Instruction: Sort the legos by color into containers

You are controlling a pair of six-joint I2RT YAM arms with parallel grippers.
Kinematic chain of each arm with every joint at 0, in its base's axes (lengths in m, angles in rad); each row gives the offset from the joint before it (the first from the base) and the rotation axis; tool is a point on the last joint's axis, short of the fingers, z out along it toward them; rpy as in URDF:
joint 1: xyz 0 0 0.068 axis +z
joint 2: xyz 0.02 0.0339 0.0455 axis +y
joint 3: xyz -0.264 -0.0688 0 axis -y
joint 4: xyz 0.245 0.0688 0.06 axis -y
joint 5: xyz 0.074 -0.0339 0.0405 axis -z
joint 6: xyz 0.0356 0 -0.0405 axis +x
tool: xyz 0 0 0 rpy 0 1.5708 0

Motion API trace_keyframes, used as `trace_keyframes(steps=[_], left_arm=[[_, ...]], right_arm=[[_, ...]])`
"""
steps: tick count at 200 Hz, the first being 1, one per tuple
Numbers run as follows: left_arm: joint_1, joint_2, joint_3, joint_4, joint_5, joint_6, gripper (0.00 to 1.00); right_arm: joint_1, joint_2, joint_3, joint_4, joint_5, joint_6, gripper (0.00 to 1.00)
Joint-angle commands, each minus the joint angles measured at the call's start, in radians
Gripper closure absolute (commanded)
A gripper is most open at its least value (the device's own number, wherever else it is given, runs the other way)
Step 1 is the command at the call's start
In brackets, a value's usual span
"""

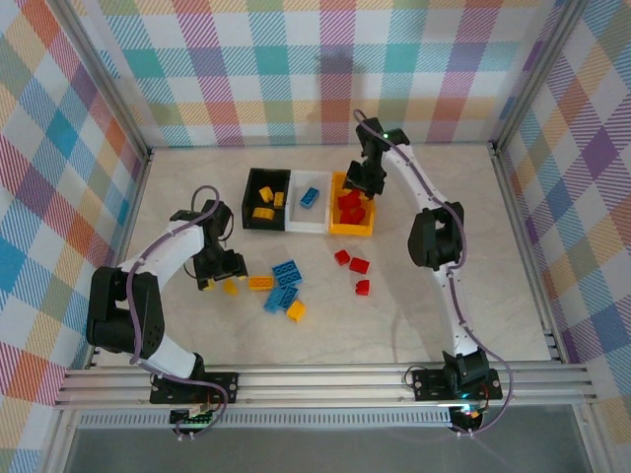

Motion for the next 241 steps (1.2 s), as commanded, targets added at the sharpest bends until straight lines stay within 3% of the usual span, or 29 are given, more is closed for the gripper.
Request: trace_keyframes(steps=[1,31,81,114,174,241], left_arm=[[0.009,-0.008,-0.009,0.012,-0.023,0.007,0.27],[0.010,0.043,0.004,0.027,-0.026,0.029,0.27],[0.010,0.125,-0.005,0.083,-0.019,0.052,0.31],[0.011,0.183,0.013,0.117,-0.017,0.060,0.35],[0.012,0.204,0.007,0.125,-0.002,0.068,0.60],[0.024,0.139,0.016,0.084,0.020,0.073,0.65]], right_arm=[[0.007,-0.027,0.031,-0.041,-0.020,-0.030,0.49],[0.008,-0.149,-0.117,0.005,-0.028,-0.043,0.43],[0.014,-0.463,-0.538,0.136,-0.051,-0.026,0.42],[0.032,-0.601,-0.726,0.136,-0.046,-0.024,0.42],[0.065,-0.744,-1.070,0.149,-0.018,0.011,0.39],[0.165,-0.682,-1.166,0.137,0.051,0.019,0.35]])
